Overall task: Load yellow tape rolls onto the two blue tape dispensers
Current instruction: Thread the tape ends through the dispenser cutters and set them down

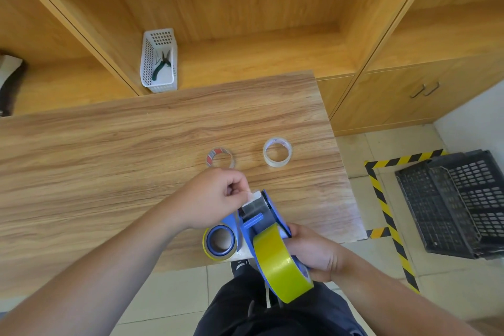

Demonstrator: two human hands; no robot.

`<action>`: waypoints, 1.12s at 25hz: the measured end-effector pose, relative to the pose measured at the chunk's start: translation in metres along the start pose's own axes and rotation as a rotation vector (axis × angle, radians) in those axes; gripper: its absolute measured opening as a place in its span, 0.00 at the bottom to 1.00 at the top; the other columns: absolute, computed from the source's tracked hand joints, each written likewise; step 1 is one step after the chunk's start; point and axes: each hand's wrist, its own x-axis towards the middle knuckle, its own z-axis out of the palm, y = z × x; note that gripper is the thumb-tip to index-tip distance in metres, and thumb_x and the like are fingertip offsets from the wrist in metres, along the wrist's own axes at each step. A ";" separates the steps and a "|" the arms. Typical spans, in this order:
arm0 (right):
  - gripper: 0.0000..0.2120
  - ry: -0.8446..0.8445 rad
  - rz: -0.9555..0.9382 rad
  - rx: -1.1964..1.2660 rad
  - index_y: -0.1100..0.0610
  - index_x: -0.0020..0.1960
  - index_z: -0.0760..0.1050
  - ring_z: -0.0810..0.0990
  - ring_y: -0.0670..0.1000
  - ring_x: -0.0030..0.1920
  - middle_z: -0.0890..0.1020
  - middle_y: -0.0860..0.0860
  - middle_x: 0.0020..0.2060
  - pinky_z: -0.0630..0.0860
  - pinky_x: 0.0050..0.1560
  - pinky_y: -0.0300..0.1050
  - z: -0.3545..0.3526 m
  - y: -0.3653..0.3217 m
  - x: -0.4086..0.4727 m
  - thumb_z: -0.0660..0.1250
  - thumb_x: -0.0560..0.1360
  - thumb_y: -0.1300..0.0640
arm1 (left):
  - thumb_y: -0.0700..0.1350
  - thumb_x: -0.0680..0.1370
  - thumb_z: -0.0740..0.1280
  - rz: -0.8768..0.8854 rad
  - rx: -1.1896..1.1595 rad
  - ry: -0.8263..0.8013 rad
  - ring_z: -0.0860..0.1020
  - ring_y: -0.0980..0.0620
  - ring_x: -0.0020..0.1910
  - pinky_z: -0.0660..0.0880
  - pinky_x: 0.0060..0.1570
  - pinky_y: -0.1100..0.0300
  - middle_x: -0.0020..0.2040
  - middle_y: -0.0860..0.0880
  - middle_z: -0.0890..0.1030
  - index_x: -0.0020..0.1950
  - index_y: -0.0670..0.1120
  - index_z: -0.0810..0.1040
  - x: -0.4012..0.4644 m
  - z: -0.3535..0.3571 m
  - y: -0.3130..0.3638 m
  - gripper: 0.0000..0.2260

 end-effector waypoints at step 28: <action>0.14 -0.173 -0.031 -0.295 0.62 0.58 0.81 0.85 0.52 0.50 0.87 0.52 0.49 0.81 0.57 0.52 0.007 -0.015 -0.008 0.69 0.75 0.74 | 0.39 0.80 0.62 -0.605 -0.988 -0.652 0.84 0.53 0.39 0.80 0.39 0.62 0.40 0.48 0.85 0.41 0.45 0.85 0.003 0.031 -0.024 0.13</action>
